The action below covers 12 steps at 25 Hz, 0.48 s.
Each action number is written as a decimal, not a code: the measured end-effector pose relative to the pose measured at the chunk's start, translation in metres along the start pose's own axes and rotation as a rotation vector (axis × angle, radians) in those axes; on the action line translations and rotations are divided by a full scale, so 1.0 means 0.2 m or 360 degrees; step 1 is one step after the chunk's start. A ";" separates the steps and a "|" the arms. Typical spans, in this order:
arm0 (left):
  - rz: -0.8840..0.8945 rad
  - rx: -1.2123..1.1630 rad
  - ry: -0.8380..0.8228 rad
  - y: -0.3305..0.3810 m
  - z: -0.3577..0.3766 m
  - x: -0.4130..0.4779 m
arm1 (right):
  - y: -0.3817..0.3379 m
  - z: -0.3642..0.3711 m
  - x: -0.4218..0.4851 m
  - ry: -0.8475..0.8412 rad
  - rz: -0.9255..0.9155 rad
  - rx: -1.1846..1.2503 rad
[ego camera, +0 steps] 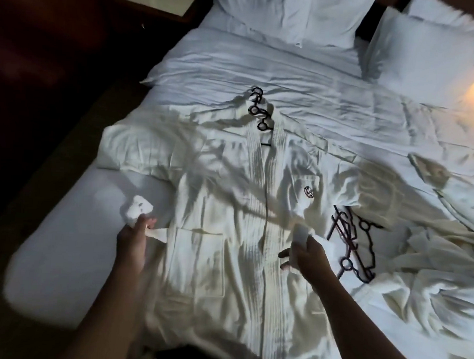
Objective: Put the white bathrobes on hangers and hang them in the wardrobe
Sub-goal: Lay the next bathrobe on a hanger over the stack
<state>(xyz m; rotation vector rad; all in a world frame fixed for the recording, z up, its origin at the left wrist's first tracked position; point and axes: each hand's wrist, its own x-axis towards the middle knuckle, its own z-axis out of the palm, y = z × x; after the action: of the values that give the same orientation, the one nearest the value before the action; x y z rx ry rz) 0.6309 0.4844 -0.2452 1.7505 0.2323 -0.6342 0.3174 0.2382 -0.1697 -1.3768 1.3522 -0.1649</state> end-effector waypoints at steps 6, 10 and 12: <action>0.0498 -0.0444 -0.0217 0.74 -0.02 -0.30 | -0.18 -0.38 -0.14 0.0266 -0.0161 0.0051; 0.0637 -0.0048 -0.0430 0.98 0.10 -0.61 | -0.34 -0.48 -0.27 0.0297 -0.0371 0.0312; 0.0663 0.0190 -0.0576 1.01 0.21 -0.76 | -0.42 -0.47 -0.29 0.0322 -0.0478 0.0211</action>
<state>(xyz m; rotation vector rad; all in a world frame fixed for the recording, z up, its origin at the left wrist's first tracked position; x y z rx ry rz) 0.5879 0.4147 -0.0024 1.6928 -0.4188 -0.6506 0.2797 0.2017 -0.0421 -1.4738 1.2660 -0.5981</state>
